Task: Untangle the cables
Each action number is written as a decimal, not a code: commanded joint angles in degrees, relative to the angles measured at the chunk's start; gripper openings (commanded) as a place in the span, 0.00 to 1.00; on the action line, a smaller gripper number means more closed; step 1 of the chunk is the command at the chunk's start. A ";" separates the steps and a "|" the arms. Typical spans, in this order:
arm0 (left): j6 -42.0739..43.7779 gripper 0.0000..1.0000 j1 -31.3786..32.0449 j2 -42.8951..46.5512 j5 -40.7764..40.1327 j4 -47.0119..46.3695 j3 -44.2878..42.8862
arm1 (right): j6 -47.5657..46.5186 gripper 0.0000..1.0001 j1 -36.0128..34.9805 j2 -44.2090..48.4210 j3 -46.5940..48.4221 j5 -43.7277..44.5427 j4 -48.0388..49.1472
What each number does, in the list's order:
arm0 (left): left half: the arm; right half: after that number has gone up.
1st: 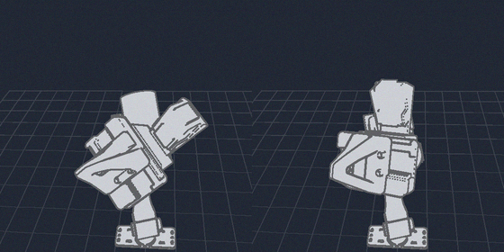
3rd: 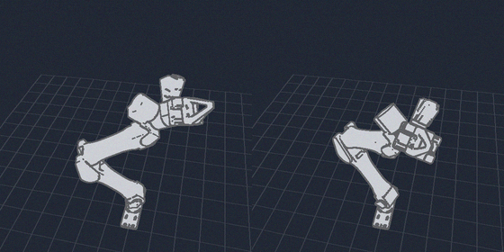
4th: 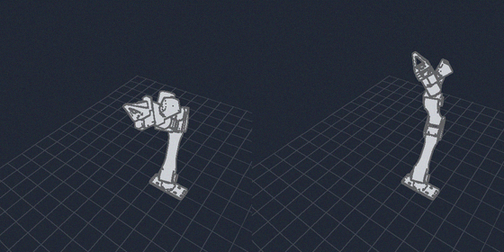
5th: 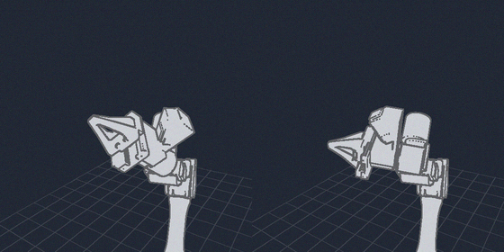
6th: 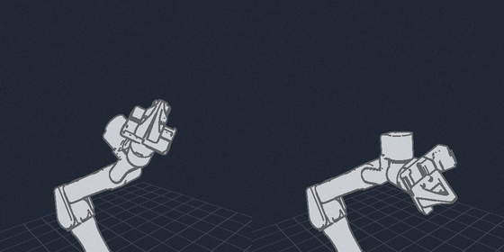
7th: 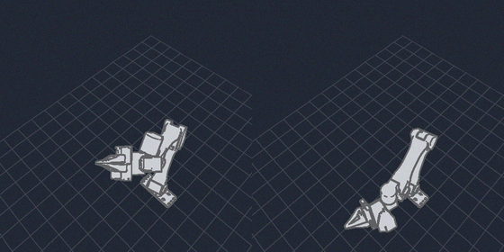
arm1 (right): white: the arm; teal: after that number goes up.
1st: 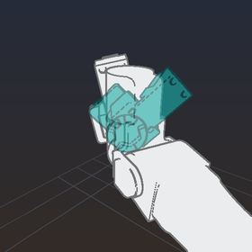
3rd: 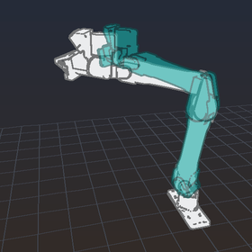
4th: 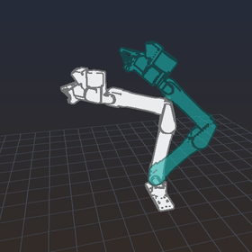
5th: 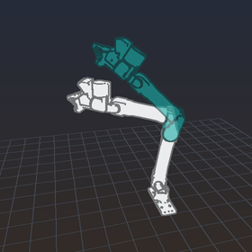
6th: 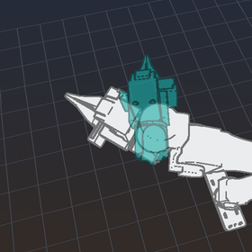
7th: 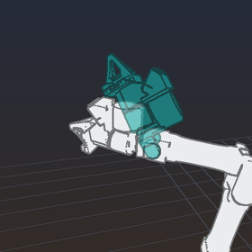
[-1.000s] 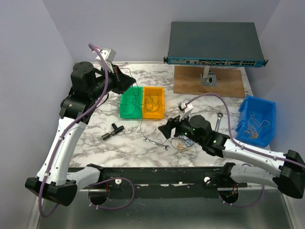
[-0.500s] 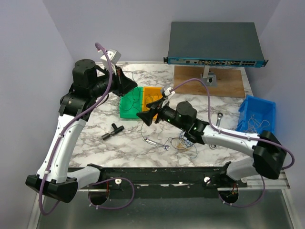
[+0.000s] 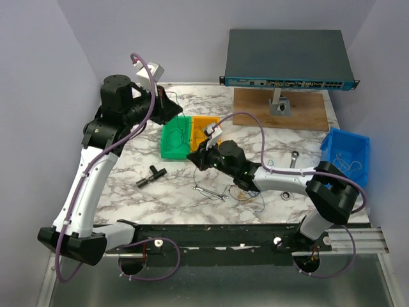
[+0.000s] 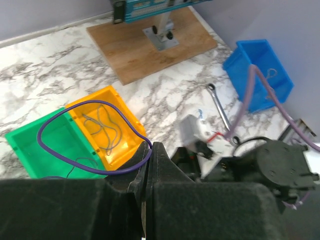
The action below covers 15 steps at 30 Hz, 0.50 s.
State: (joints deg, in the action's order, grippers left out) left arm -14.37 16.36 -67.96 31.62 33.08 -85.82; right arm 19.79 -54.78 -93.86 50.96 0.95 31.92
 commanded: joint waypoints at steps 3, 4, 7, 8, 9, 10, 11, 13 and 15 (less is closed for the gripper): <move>0.31 0.00 -4.33 -7.98 -8.33 -3.40 -0.65 | 5.09 0.01 0.12 4.33 -2.30 13.15 -0.36; -0.39 0.00 -5.33 -10.04 -7.05 -3.71 -1.28 | 5.40 0.01 0.12 4.02 -0.93 14.44 -2.78; -1.35 0.00 -7.20 -15.97 -1.39 -4.41 -4.48 | 4.34 0.01 0.12 1.61 3.04 12.72 -6.40; -1.36 0.00 -7.28 -18.13 -0.64 -4.72 -5.58 | 4.56 0.01 0.11 0.77 4.20 12.59 -7.03; -1.36 0.00 -7.30 -20.10 0.11 -5.22 -6.19 | 4.97 0.01 0.10 0.13 4.97 12.67 -7.72; -1.35 0.00 -7.31 -21.49 1.07 -6.56 -6.43 | 5.40 0.01 0.11 -0.69 5.98 13.29 -8.34; -1.72 0.00 -7.31 -23.13 1.98 -7.69 -6.39 | 5.79 0.01 0.09 -1.16 6.66 13.80 -9.06; -2.55 0.00 -7.31 -25.99 2.89 -9.21 -6.32 | 6.11 0.01 0.11 -2.23 7.76 13.99 -10.04; -3.68 0.00 -7.25 -28.12 5.41 -10.37 -6.10 | 6.57 0.01 0.07 -2.46 7.93 13.90 -10.21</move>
State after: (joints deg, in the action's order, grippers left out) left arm -15.88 8.97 -92.58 30.44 27.33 -90.45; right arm 24.75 -54.65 -94.43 57.17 12.58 25.17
